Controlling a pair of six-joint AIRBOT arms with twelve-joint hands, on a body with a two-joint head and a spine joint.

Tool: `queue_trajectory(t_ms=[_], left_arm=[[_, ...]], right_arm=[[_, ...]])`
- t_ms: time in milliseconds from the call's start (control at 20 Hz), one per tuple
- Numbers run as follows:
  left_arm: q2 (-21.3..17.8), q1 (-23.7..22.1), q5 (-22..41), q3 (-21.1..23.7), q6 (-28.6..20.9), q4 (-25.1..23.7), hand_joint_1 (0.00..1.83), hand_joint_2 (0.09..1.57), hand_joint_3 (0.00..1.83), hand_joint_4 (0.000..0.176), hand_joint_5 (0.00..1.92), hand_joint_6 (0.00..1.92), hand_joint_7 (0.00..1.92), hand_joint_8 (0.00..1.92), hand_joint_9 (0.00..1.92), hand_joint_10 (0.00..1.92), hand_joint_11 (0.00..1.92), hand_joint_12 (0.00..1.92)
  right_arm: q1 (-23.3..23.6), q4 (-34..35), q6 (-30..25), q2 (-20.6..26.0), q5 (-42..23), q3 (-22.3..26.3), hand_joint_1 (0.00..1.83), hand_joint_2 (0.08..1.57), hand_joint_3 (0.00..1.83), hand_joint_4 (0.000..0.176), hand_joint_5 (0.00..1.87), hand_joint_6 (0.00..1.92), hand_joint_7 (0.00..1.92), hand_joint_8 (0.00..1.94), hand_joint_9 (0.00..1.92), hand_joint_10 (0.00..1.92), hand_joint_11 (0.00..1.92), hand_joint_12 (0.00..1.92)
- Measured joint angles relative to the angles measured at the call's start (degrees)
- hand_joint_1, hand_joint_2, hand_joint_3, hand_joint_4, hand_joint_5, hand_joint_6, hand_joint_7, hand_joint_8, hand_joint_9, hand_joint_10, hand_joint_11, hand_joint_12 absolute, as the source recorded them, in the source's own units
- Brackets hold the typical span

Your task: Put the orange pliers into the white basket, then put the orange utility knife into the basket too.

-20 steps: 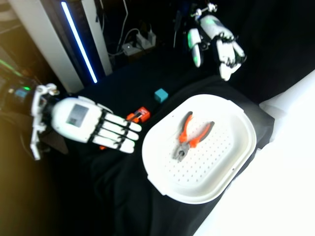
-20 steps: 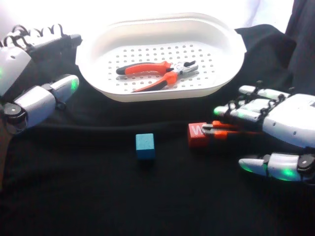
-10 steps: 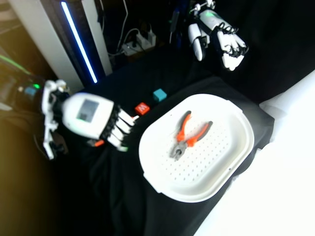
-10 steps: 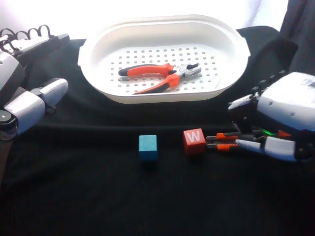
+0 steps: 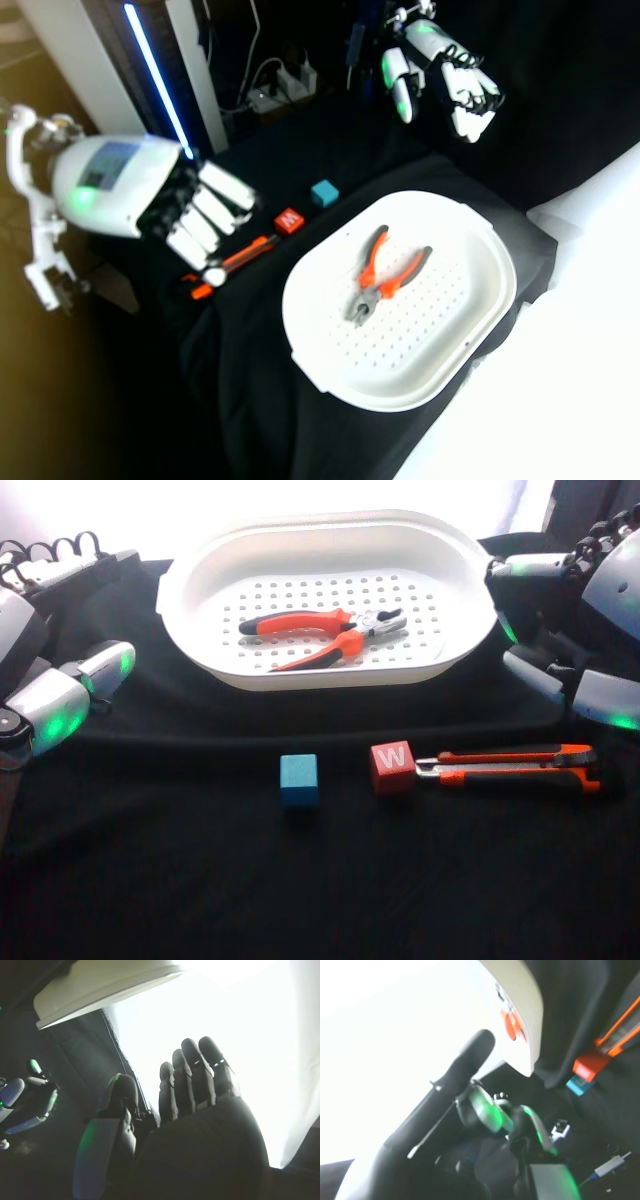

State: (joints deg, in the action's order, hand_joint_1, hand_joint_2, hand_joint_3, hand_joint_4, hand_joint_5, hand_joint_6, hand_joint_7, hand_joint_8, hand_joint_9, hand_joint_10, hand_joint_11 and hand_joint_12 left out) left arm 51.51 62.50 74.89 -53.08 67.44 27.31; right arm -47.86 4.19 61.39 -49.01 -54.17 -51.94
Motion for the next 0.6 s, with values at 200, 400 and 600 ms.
queue_trajectory(t_ms=[200,400,600], left_arm=[[-0.3,0.5,1.0,0.3,0.0,-0.1,0.57,1.42,0.00,0.008,0.36,0.01,0.39,0.00,0.24,0.66,0.00,1.44],[-0.4,1.2,1.6,0.4,-0.2,0.6,0.53,1.42,0.00,0.025,0.35,0.00,0.39,0.00,0.25,0.66,0.00,1.31],[-0.4,1.3,1.7,0.6,-0.2,0.8,0.54,1.41,0.00,0.014,0.36,0.00,0.40,0.00,0.26,0.68,0.00,1.41]], right_arm=[[0.0,-0.4,0.0,0.0,0.1,1.0,0.91,1.11,0.41,0.000,0.86,1.90,1.24,1.94,1.37,1.92,1.34,1.92],[-3.9,-1.0,0.0,2.4,0.1,4.4,0.64,1.26,0.04,0.007,0.27,1.22,0.38,1.37,0.41,1.60,0.37,1.86],[-8.2,-0.2,-1.9,3.3,0.7,5.6,0.59,1.20,0.00,0.029,0.07,0.30,0.11,0.41,0.02,0.82,0.00,1.44]])
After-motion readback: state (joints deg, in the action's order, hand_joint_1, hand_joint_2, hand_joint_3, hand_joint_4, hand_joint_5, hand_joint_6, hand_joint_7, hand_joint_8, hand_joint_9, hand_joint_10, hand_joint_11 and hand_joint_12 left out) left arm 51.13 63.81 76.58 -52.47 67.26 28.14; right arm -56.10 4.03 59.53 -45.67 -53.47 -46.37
